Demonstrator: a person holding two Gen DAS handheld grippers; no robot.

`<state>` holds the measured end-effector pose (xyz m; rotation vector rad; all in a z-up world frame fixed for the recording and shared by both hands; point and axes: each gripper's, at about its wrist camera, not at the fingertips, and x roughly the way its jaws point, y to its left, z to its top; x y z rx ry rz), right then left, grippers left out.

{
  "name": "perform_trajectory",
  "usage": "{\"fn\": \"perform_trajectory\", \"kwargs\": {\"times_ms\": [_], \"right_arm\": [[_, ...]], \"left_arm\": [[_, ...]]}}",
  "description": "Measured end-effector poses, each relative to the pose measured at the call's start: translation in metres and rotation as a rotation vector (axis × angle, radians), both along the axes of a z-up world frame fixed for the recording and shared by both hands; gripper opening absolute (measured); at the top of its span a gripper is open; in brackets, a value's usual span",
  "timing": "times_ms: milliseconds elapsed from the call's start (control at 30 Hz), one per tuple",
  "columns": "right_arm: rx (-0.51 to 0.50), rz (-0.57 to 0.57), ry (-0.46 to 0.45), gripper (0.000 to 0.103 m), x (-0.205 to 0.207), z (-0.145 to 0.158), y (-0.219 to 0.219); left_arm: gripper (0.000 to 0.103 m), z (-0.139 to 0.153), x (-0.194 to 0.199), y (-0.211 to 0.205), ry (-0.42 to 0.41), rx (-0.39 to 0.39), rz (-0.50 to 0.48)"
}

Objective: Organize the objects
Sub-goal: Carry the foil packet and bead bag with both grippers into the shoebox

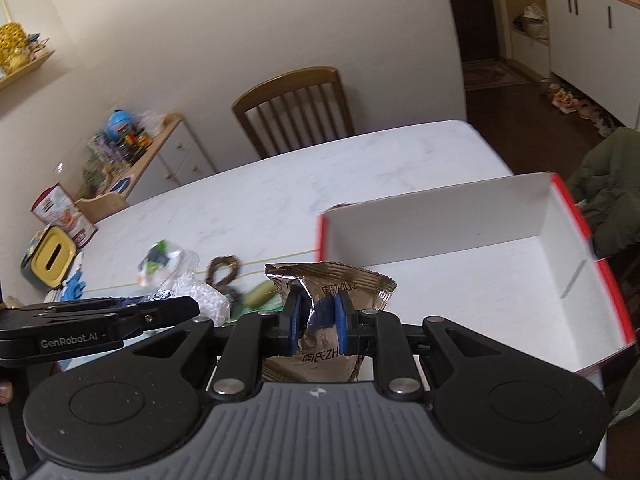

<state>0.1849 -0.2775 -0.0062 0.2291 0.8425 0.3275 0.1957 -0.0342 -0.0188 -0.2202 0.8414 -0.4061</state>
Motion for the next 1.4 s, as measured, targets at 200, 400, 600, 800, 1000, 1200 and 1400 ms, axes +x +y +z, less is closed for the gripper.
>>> {"fn": "perform_trajectory", "kwargs": {"times_ms": [200,400,600,800,1000,1200,1400], "right_arm": [[-0.027,-0.036,0.002,0.017,0.014,-0.009,-0.038],[-0.061,-0.058,0.013,0.017,0.026,-0.023,-0.071],[-0.105,-0.062,0.037,0.017,0.039,-0.042,-0.091],[-0.154,-0.046,0.055,0.017,0.051,-0.061,-0.097],[-0.222,0.006,0.074,0.017,0.058,-0.085,-0.094],[-0.284,0.059,0.101,0.017,0.062,-0.102,-0.086],[-0.283,0.090,0.133,0.017,0.065,-0.111,-0.083]], "left_arm": [[0.021,-0.006,0.020,-0.049,0.020,0.013,-0.053],[0.021,-0.017,0.043,-0.093,0.045,0.022,-0.082],[0.021,-0.037,0.069,-0.128,0.079,0.041,-0.089],[0.021,-0.061,0.097,-0.155,0.122,0.061,-0.103],[0.021,-0.086,0.122,-0.170,0.187,0.053,-0.087],[0.021,-0.107,0.141,-0.184,0.240,0.044,-0.075],[0.021,-0.124,0.154,-0.198,0.278,0.039,-0.078]]}}
